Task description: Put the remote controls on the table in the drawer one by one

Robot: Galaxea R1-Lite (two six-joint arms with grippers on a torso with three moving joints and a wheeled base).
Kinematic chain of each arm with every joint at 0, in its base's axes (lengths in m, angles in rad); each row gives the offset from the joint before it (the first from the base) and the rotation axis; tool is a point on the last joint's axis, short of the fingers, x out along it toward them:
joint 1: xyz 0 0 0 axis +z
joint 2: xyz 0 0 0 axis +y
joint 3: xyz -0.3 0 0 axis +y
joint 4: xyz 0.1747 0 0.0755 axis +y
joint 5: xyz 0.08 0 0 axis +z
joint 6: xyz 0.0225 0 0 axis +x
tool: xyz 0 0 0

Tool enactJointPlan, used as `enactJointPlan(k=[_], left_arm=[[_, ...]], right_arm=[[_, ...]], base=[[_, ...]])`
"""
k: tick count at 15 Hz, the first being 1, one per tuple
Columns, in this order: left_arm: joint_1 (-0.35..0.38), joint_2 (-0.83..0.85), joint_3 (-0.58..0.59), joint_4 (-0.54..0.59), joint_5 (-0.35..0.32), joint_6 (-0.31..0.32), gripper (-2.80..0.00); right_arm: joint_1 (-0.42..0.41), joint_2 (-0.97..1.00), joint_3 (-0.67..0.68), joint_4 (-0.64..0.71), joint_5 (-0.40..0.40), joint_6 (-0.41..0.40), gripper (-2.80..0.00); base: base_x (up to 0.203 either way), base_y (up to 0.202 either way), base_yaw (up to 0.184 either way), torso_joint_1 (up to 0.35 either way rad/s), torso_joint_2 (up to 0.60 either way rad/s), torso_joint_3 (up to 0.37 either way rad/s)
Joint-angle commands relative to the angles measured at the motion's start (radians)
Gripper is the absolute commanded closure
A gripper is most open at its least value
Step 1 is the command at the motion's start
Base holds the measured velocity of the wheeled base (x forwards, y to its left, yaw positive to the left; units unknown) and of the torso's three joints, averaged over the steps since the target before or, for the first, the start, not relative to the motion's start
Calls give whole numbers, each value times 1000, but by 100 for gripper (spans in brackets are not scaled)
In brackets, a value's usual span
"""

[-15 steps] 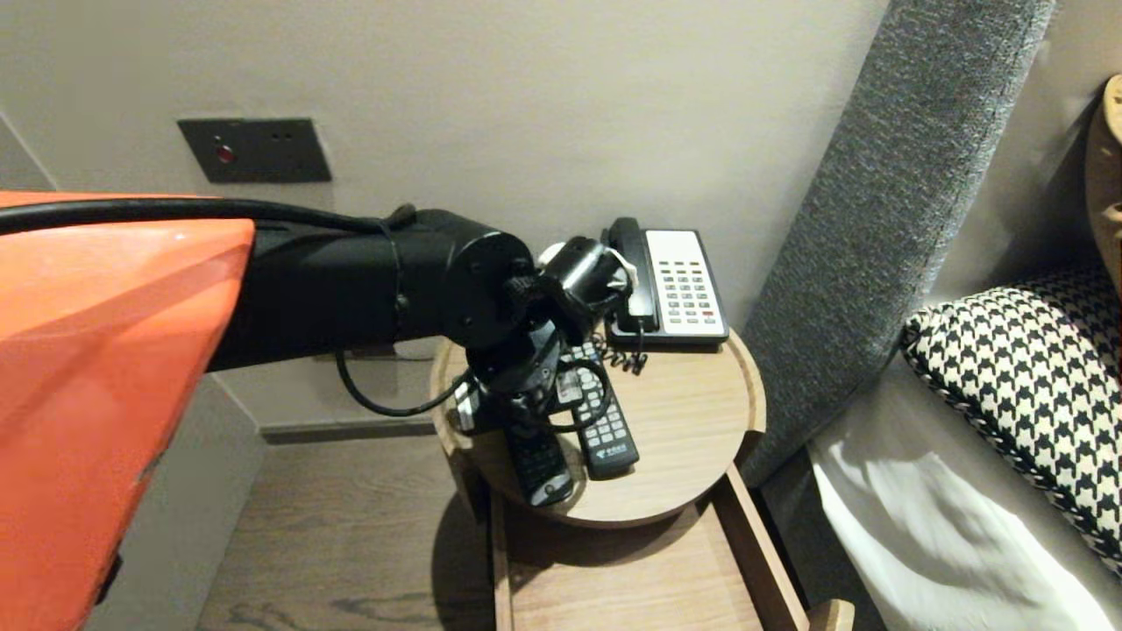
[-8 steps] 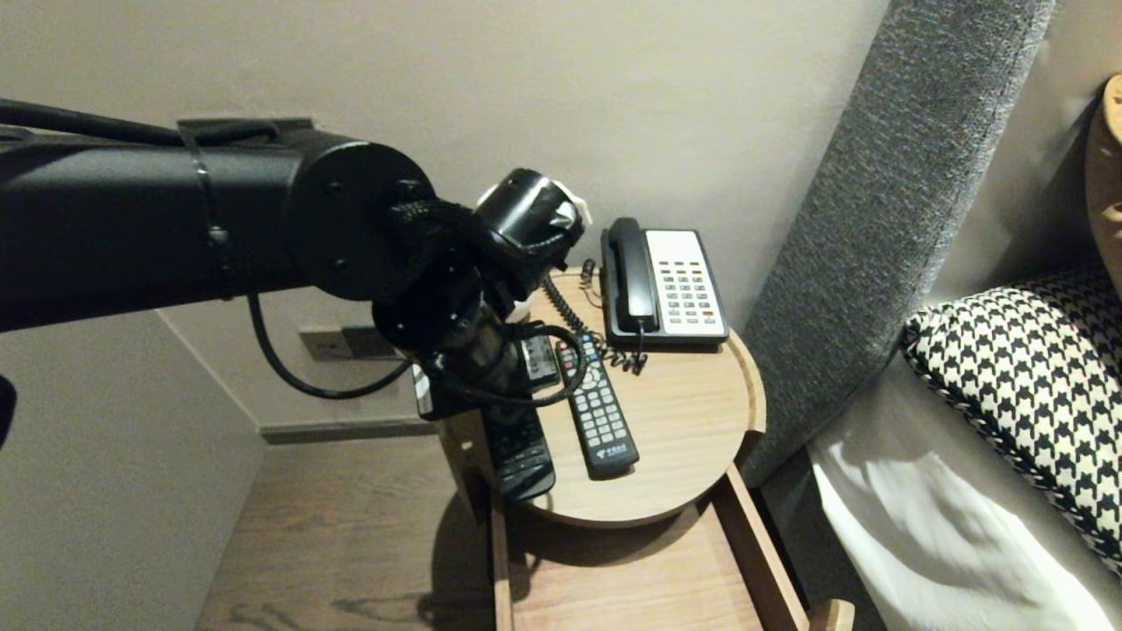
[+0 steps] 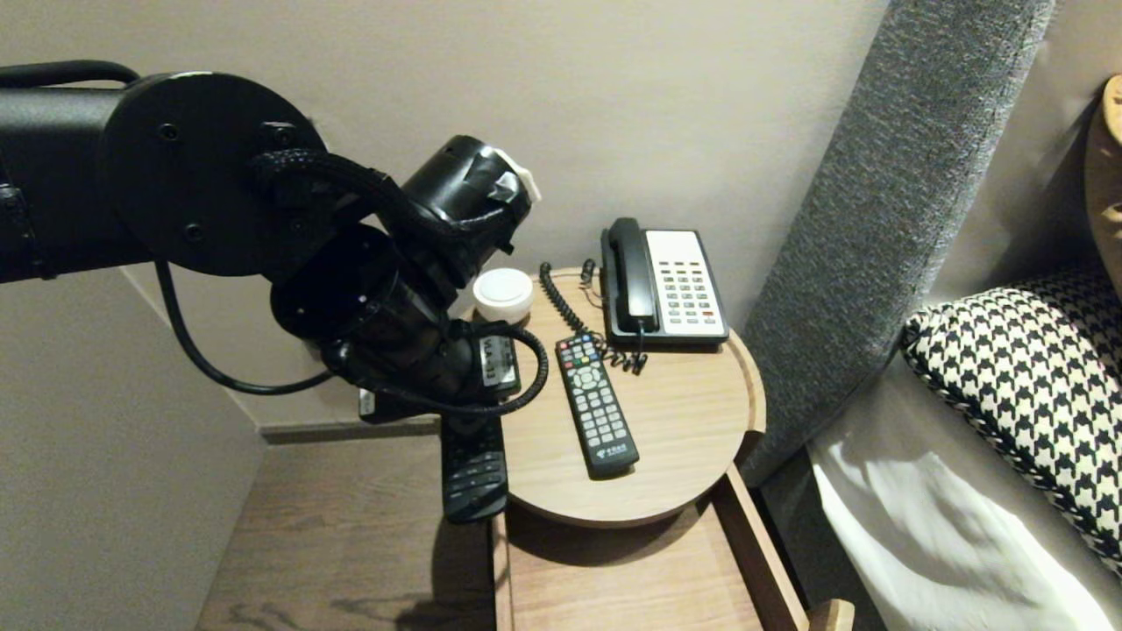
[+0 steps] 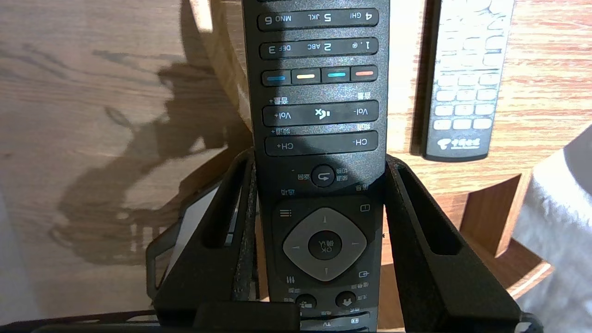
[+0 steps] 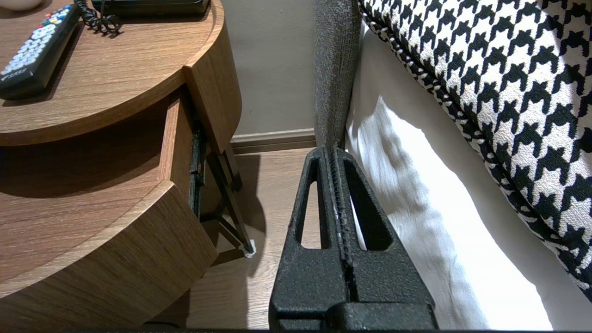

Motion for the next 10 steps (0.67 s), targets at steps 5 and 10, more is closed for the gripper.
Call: enactJointPlan(k=[5,10], left_arm=[[-1,9,11,41,-22,-3,0],[0,5,23,69,-39,9,0]], right_arm=[[1,0,40,-1,0,0,0],[1,0,40,-1,0,0,0]], base=[[0,0,0,0,0,0],[0,0,0,0,0,0]])
